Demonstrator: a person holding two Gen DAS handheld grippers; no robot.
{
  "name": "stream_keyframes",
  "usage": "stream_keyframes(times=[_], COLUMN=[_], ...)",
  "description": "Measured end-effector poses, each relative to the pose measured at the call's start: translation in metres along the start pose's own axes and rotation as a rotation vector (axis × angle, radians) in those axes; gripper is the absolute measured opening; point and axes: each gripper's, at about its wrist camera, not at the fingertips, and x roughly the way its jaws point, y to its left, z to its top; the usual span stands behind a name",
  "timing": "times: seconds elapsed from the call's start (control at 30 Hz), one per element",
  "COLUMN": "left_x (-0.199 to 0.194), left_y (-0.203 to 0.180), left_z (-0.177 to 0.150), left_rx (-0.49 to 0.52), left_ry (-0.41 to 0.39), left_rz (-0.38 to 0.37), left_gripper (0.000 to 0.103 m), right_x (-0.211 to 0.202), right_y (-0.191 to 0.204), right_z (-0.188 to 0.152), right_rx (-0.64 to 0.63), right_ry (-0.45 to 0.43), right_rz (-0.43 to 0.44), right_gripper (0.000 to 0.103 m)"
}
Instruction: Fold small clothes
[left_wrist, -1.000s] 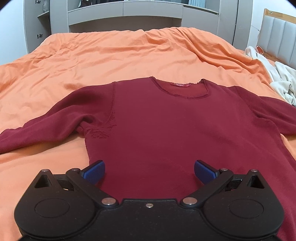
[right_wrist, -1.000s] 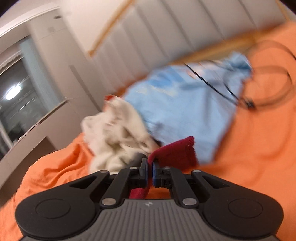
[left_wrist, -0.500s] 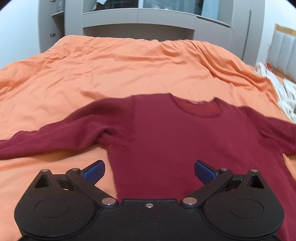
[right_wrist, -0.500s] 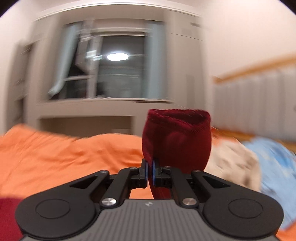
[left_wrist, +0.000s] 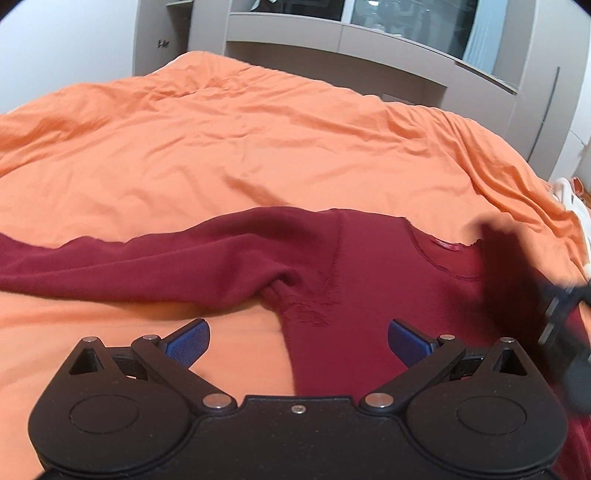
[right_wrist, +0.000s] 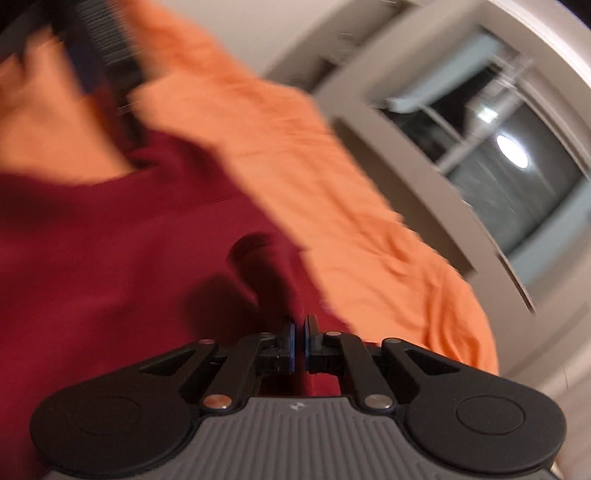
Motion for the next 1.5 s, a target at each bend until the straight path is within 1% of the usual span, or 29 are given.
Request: stream_keyframes(times=[0.07, 0.13, 0.3, 0.37, 0.43, 0.5, 0.57, 0.6, 0.63, 0.67, 0.7, 0.73, 0.8, 0.87, 0.93, 1.03, 1.1, 1.13, 1.17, 1.2, 1.23, 1.27, 1.33, 1.4, 1.47, 1.5], left_x=[0.002, 0.003, 0.004, 0.006, 0.010, 0.014, 0.020, 0.024, 0.028, 0.033, 0.038, 0.043, 0.051, 0.058, 0.061, 0.063, 0.065, 0.065, 0.066, 0.066, 0.066, 0.067, 0.067, 0.067, 0.067, 0.067], left_y=[0.001, 0.002, 0.000, -0.003, -0.005, -0.010, -0.016, -0.019, -0.023, -0.027, -0.031, -0.035, -0.041, -0.043, -0.043, -0.041, -0.041, -0.041, -0.042, -0.043, -0.045, -0.046, -0.047, -0.047, -0.047, -0.047], left_z=[0.000, 0.000, -0.002, -0.003, -0.004, -0.006, -0.009, -0.010, -0.011, -0.012, -0.014, -0.015, -0.019, -0.023, -0.026, -0.028, -0.029, -0.031, -0.032, -0.033, -0.034, -0.035, -0.035, -0.036, -0.036, -0.036], left_rx=[-0.010, -0.014, -0.010, -0.007, -0.003, 0.000, 0.006, 0.012, 0.020, 0.031, 0.048, 0.067, 0.097, 0.117, 0.127, 0.125, 0.134, 0.142, 0.152, 0.162, 0.171, 0.177, 0.183, 0.182, 0.184, 0.184], left_ry=[0.008, 0.016, 0.016, 0.017, 0.018, 0.024, 0.033, 0.038, 0.043, 0.048, 0.054, 0.063, 0.096, 0.137, 0.160, 0.168, 0.178, 0.184, 0.186, 0.185, 0.183, 0.181, 0.178, 0.179, 0.178, 0.178], left_rz=[0.000, -0.003, -0.011, -0.019, -0.032, -0.050, -0.075, -0.088, -0.095, -0.097, -0.091, -0.078, -0.042, -0.008, 0.009, 0.013, 0.018, 0.023, 0.029, 0.034, 0.040, 0.044, 0.049, 0.050, 0.050, 0.050], left_gripper=[0.102, 0.103, 0.103, 0.103, 0.103, 0.103, 0.103, 0.103, 0.103, 0.103, 0.103, 0.103, 0.103, 0.102, 0.102, 0.102, 0.103, 0.103, 0.103, 0.103, 0.103, 0.103, 0.103, 0.103, 0.103, 0.103], right_x=[-0.006, -0.014, -0.032, -0.037, -0.038, -0.041, -0.043, -0.045, -0.047, -0.050, -0.053, -0.056, -0.054, -0.052, -0.045, -0.029, -0.015, -0.007, -0.002, 0.002, 0.004, 0.005, 0.008, 0.011, 0.017, 0.020], right_y=[0.018, 0.024, 0.029, 0.034, 0.035, 0.035, 0.029, 0.024, 0.017, 0.008, -0.002, -0.015, -0.042, -0.067, -0.092, -0.127, -0.149, -0.159, -0.168, -0.175, -0.178, -0.181, -0.189, -0.192, -0.190, -0.189], right_z=[-0.001, -0.004, -0.008, -0.010, -0.011, -0.013, -0.013, -0.014, -0.015, -0.016, -0.018, -0.022, -0.028, -0.042, -0.060, -0.092, -0.121, -0.138, -0.152, -0.168, -0.181, -0.193, -0.211, -0.221, -0.218, -0.216], right_rx=[-0.053, -0.085, -0.083, -0.087, -0.099, -0.098, -0.076, -0.060, -0.039, -0.015, 0.010, 0.044, 0.119, 0.211, 0.330, 0.558, 0.766, 0.883, 0.975, 1.065, 1.136, 1.199, 1.275, 1.289, 1.258, 1.244], right_ry=[0.006, 0.003, -0.012, -0.027, -0.028, -0.037, -0.039, -0.042, -0.046, -0.052, -0.056, -0.056, -0.036, -0.014, 0.020, 0.082, 0.134, 0.153, 0.158, 0.154, 0.147, 0.141, 0.121, 0.110, 0.135, 0.148], right_rz=[0.050, 0.086, 0.155, 0.202, 0.237, 0.250, 0.278, 0.290, 0.295, 0.301, 0.307, 0.311, 0.289, 0.253, 0.215, 0.106, 0.037, 0.011, -0.004, -0.015, -0.023, -0.034, -0.032, 0.002, 0.014, 0.016], right_gripper=[0.005, 0.005, 0.005, 0.006, 0.007, 0.009, 0.019, 0.033, 0.049, 0.057, 0.068, 0.076, 0.083, 0.086, 0.092, 0.097, 0.097, 0.095, 0.092, 0.083, 0.077, 0.076, 0.070, 0.068, 0.061, 0.050])
